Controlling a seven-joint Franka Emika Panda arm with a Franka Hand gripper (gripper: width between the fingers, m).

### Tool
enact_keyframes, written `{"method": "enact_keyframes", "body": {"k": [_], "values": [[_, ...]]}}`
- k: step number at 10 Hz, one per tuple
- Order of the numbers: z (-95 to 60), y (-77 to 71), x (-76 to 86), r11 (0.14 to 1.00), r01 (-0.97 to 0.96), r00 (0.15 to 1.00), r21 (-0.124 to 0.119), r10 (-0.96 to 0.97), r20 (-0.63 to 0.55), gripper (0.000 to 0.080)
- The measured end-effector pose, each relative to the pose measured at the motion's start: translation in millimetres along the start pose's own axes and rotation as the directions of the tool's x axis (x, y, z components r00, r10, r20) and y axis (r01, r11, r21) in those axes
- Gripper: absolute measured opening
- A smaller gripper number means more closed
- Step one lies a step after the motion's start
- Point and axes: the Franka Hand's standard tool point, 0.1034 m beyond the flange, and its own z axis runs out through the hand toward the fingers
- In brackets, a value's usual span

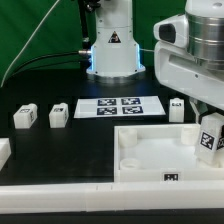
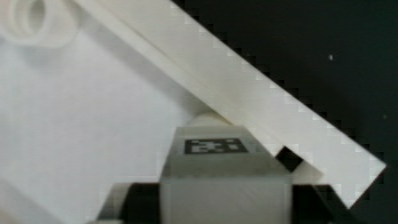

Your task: Assemble one leg

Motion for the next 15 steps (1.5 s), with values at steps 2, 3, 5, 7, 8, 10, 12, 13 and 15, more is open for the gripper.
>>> {"method": "enact_keyframes", "body": {"k": [2, 3, 5, 7, 8, 10, 12, 13, 15], "values": [[0.3, 0.0, 0.3, 0.994, -0.112, 0.994, 0.002, 0.112, 0.006, 0.0294], [0.5, 0.0, 0.0, 0.99, -0.138, 0.99, 0.001, 0.138, 0.006, 0.0302], [0.6, -0.1, -0.1, 0.993, -0.117, 0.993, 0.001, 0.117, 0.006, 0.0477], [0.6, -0.1, -0.2, 0.998, -0.06, 0.998, 0.002, 0.06, 0.006, 0.0614], [1.2, 0.8, 0.1, 1.0, 0.015, 1.0, -0.004, -0.015, 0.004, 0.0639], [3.5, 6.8, 3.0, 0.934, 0.349, 0.937, -0.079, -0.35, 0.0, 0.0646], [3.1, 7.9, 3.9, 0.81, 0.58, 0.814, -0.083, -0.58, 0.021, 0.0649], [3.1, 8.0, 4.1, 0.732, 0.676, 0.736, -0.08, -0.676, 0.031, 0.0649], [3.0, 7.9, 4.6, 0.619, 0.782, 0.623, -0.074, -0.781, 0.043, 0.0649]]}}
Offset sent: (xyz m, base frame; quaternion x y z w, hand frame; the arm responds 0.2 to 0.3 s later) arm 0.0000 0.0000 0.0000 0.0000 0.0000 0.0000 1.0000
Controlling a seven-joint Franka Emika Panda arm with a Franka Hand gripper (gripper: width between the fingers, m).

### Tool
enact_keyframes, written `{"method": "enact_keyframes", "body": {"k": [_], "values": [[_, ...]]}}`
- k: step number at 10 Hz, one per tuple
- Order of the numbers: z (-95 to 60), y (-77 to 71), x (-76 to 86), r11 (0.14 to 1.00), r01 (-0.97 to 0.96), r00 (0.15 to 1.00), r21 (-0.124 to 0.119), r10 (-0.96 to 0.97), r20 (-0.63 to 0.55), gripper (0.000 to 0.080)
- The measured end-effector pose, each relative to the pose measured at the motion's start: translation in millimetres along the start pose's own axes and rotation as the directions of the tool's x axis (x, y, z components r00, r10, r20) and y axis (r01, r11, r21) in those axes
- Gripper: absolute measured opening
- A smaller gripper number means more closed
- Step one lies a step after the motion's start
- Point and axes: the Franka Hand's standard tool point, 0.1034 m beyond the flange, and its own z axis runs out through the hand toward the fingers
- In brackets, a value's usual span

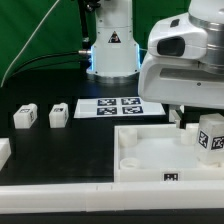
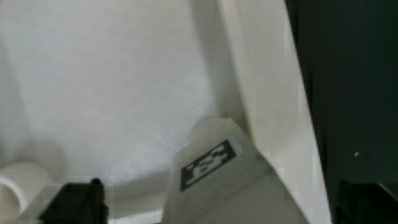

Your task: Assemble one leg

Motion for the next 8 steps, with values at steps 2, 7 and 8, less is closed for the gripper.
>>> {"method": "enact_keyframes", "body": {"k": [2, 7, 8], "values": [[-0.3, -0.6, 1.8, 0.988, 0.152, 0.988, 0.001, -0.152, -0.011, 0.0649], [0.9, -9.3, 15.6, 0.981, 0.193, 0.935, 0.031, -0.175, -0.308, 0.0649], [6.9, -6.1, 8.1, 0.98, 0.197, 0.936, 0.027, -0.179, -0.304, 0.0649]]}}
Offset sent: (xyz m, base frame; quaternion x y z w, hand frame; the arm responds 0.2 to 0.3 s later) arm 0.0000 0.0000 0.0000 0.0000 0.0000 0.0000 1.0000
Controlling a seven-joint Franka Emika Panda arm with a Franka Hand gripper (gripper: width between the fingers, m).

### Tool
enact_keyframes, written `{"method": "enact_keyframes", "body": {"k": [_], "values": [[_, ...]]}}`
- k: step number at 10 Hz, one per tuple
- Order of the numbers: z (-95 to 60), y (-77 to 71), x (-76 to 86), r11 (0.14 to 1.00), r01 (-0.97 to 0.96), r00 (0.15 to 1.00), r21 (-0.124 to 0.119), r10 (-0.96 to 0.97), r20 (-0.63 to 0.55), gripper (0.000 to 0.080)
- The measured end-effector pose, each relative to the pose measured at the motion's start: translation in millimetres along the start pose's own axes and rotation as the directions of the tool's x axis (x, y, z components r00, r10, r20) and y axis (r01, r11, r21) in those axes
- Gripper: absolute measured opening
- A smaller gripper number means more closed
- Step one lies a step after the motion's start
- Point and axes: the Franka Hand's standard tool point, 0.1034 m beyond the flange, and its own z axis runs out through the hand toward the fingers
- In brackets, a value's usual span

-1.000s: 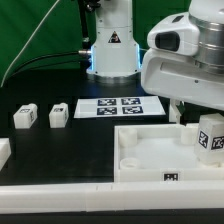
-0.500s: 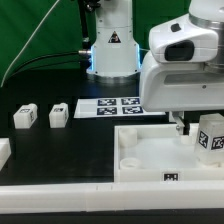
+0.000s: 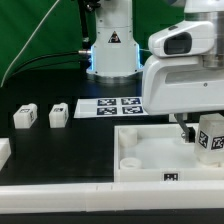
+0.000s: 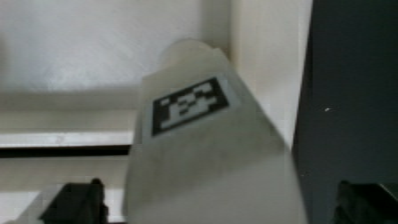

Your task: Assemble one leg

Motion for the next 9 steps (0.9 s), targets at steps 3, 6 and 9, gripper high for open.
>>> {"method": "enact_keyframes", "body": {"k": [3, 6, 9], "values": [[-0.9, 0.5, 0.0, 1.0, 0.006, 1.0, 0.0, -0.006, 0.001, 0.0649], [-13.8, -1.5, 3.9, 1.0, 0.008, 1.0, 0.004, -0.008, -0.009, 0.0649], [-12.4, 3.2, 4.6, 1.0, 0.006, 1.0, 0.002, -0.006, -0.009, 0.0391]]}}
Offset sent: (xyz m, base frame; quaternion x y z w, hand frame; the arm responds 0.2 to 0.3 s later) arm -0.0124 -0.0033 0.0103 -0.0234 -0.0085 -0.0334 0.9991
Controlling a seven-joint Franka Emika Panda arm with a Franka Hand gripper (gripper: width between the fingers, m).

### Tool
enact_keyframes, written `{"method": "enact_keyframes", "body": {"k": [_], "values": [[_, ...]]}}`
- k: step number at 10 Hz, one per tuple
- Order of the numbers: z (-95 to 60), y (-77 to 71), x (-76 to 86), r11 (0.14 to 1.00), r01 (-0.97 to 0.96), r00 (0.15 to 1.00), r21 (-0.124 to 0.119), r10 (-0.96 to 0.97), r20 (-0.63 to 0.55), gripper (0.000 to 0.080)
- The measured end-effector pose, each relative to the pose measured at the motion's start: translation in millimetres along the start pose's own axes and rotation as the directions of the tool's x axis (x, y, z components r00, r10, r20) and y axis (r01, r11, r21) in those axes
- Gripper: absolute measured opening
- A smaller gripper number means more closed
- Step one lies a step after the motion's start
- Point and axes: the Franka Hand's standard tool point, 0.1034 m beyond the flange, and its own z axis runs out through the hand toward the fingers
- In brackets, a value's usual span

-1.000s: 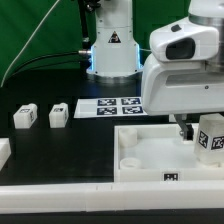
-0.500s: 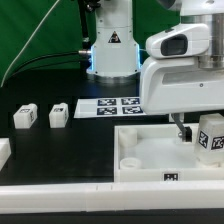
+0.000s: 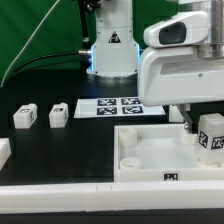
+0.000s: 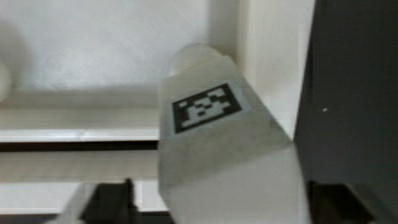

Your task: Assemble one leg

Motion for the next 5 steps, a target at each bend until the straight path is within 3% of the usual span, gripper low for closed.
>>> {"method": "enact_keyframes", "body": {"k": [1, 2, 5], "values": [[-0.2, 0.3, 0.2, 1.0, -0.001, 1.0, 0.0, 0.001, -0.001, 0.0391], [-0.1, 0.6, 0.2, 1.0, -0.001, 1.0, 0.0, 0.001, 0.0, 0.0294], [-0.1, 0.9, 0.3, 1.0, -0.022, 1.0, 0.0, 0.022, 0.0, 0.0294]]}}
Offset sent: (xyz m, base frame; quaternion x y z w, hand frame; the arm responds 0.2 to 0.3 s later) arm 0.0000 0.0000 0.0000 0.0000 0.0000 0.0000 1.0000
